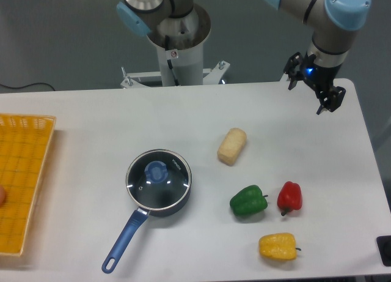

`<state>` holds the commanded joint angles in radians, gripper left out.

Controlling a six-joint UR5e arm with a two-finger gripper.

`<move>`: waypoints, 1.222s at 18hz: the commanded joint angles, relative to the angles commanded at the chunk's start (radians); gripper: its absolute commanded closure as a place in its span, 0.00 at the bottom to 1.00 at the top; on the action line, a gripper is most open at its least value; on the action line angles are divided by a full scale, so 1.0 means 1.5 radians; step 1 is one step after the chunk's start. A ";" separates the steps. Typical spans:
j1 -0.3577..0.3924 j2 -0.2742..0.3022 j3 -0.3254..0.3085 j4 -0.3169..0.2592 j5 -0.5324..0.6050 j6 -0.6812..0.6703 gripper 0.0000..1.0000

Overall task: Open the lid
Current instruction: 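Move the gripper across the table toward the saucepan lid knob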

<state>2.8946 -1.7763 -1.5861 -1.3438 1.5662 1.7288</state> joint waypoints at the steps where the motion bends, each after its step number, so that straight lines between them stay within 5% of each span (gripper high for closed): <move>1: 0.000 0.001 0.000 0.000 0.000 0.000 0.00; 7: -0.011 0.001 -0.002 0.001 -0.002 0.001 0.00; 16: -0.013 0.033 -0.075 0.051 -0.038 -0.022 0.00; 22: -0.065 0.036 -0.081 0.052 -0.035 -0.078 0.00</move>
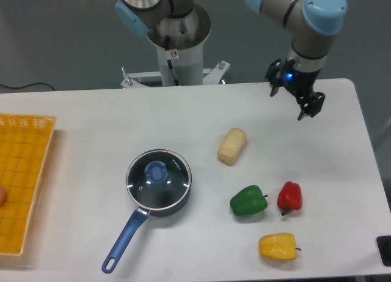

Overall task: Open the lid
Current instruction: 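Move the gripper across the table toward the saucepan lid knob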

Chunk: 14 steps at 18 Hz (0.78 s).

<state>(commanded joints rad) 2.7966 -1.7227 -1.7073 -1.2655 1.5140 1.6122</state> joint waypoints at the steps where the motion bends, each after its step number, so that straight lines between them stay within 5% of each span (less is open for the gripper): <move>1: -0.005 0.003 -0.004 0.001 -0.002 0.000 0.00; 14: -0.134 0.007 -0.018 0.018 -0.003 -0.055 0.00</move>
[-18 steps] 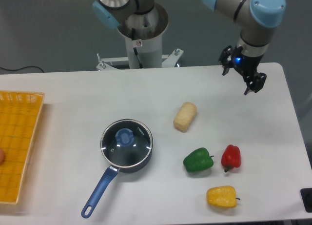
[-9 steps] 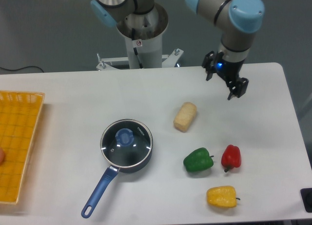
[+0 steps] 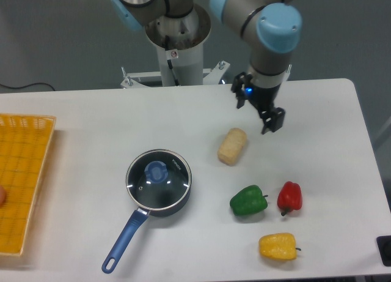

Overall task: Open the lid
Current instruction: 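Move the gripper across the table toward the saucepan lid knob, then lower the open gripper over the blue knob of the glass lid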

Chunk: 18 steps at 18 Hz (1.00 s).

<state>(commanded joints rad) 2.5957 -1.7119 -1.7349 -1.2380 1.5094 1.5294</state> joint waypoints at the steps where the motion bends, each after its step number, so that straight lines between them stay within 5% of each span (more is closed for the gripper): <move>1: -0.017 -0.004 0.000 0.013 0.000 0.000 0.00; 6: -0.076 -0.014 0.002 0.043 0.001 -0.001 0.00; 18: -0.190 -0.098 0.084 0.040 0.080 -0.060 0.00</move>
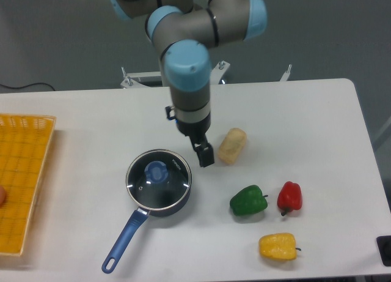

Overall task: Open the lid
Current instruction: 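Lower the open gripper over the blue knob of the glass lid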

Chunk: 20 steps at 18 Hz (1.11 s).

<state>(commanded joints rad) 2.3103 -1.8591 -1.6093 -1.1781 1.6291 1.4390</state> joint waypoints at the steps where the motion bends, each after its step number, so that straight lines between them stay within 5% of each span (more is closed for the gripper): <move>1: -0.006 -0.006 0.005 -0.001 0.000 -0.004 0.00; 20: -0.052 -0.053 0.032 0.004 -0.049 -0.020 0.00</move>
<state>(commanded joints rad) 2.2319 -1.9389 -1.5616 -1.1720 1.5555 1.4097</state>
